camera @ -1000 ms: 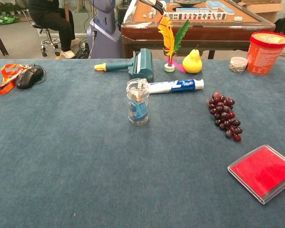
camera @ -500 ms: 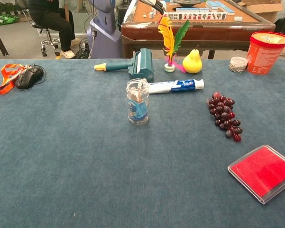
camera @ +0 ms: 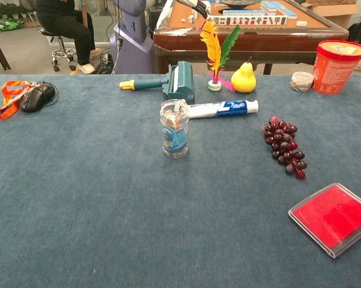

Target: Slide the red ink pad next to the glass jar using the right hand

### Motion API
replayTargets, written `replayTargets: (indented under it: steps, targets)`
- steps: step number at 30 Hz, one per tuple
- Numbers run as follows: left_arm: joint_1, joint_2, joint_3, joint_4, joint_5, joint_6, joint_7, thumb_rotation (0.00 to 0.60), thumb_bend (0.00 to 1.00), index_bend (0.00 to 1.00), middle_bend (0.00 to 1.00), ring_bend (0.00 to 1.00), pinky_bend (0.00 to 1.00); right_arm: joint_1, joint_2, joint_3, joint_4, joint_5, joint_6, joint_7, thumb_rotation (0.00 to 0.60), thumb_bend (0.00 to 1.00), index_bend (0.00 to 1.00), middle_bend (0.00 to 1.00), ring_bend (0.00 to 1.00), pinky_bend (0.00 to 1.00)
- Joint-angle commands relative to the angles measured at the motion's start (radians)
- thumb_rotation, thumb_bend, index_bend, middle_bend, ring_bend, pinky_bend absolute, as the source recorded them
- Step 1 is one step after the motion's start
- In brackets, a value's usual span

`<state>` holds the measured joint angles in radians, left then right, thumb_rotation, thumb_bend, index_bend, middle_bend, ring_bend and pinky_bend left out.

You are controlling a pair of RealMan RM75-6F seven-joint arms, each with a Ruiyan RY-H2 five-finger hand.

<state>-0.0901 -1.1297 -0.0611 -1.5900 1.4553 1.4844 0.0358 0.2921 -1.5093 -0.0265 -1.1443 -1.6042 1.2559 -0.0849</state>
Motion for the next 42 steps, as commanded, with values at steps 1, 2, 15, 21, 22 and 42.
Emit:
replayTargets:
  steps: [1, 2, 15, 21, 22, 42]
  targets:
    - [0.0, 0.001, 0.0, 0.0, -0.001, 0.0, 0.001, 0.6, 0.4, 0.47, 0.74, 0.6, 0.79, 0.001, -0.002, -0.003, -0.004, -0.003, 0.0, 0.001, 0.6, 0.0, 1.0, 1.0, 1.0, 1.0]
    - [0.0, 0.001, 0.0, -0.001, -0.001, -0.001, 0.001, 0.6, 0.4, 0.47, 0.74, 0.6, 0.79, 0.002, -0.002, -0.004, -0.006, -0.004, 0.001, 0.002, 0.6, 0.0, 1.0, 1.0, 1.0, 1.0]
    - [0.0, 0.003, 0.0, -0.005, -0.007, -0.006, 0.008, 0.6, 0.4, 0.47, 0.74, 0.6, 0.79, 0.018, -0.011, -0.017, -0.059, -0.039, 0.015, 0.007, 0.6, 0.0, 1.0, 1.0, 1.0, 1.0]
    - [0.0, 0.005, 0.0, -0.006, -0.01, -0.009, 0.01, 0.6, 0.4, 0.47, 0.74, 0.6, 0.79, 0.035, -0.028, -0.015, -0.08, -0.047, 0.003, -0.003, 0.6, 0.0, 1.0, 1.0, 1.0, 1.0]
    - [0.0, 0.005, 0.0, -0.006, -0.011, -0.009, 0.009, 0.6, 0.4, 0.47, 0.74, 0.6, 0.79, 0.038, -0.031, -0.015, -0.083, -0.049, 0.001, -0.004, 0.6, 0.0, 1.0, 1.0, 1.0, 1.0]
    - [0.001, 0.01, 0.0, -0.005, -0.014, -0.012, 0.008, 0.6, 0.4, 0.47, 0.74, 0.6, 0.79, 0.039, -0.007, -0.012, -0.099, -0.025, 0.0, -0.029, 0.6, 0.0, 1.0, 1.0, 1.0, 1.0]
